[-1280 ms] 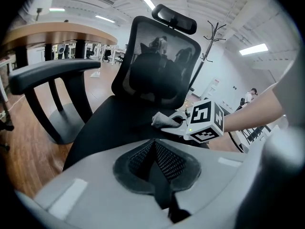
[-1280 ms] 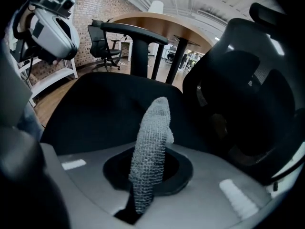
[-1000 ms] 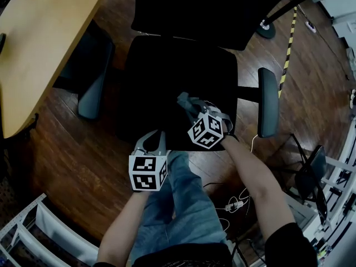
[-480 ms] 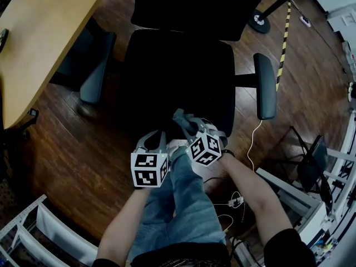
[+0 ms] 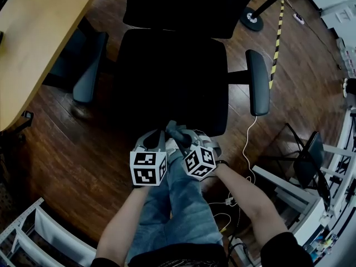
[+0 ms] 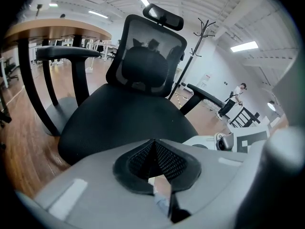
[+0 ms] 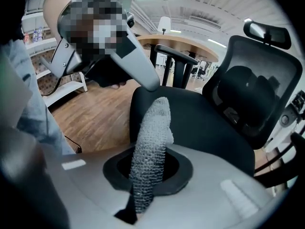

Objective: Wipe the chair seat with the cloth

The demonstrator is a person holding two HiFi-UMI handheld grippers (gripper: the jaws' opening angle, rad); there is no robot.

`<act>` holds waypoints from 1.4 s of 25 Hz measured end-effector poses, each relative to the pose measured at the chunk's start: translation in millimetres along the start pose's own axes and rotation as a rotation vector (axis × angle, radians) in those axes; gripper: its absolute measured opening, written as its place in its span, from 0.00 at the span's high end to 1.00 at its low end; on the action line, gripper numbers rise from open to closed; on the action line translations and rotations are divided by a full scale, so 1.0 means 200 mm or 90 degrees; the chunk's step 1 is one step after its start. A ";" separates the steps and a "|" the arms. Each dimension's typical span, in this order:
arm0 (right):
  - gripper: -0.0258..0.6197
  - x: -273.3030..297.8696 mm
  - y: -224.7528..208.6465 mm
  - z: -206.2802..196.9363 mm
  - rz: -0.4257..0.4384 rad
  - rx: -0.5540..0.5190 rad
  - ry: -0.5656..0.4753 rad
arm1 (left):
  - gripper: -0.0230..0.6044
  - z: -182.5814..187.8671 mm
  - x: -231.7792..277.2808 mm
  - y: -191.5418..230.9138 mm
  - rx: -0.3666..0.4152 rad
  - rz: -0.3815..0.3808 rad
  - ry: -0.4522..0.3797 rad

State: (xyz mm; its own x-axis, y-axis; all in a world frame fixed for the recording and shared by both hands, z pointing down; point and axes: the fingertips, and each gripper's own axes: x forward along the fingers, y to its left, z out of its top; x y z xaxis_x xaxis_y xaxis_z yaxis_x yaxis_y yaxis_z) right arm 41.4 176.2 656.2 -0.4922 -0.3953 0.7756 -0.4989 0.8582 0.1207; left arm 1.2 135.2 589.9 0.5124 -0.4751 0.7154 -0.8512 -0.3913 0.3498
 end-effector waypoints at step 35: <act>0.94 0.34 -2.04 -0.04 -0.221 0.084 0.093 | 0.96 0.82 0.57 0.07 0.014 -0.014 -0.003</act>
State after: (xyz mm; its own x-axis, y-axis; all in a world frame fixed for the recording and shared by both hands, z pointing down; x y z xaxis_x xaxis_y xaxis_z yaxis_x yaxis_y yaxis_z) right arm 217.5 -199.2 665.5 -0.1774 -0.5954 0.7836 -0.7093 0.6293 0.3176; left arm 65.7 -54.1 577.8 0.5309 -0.4702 0.7050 -0.8375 -0.4180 0.3520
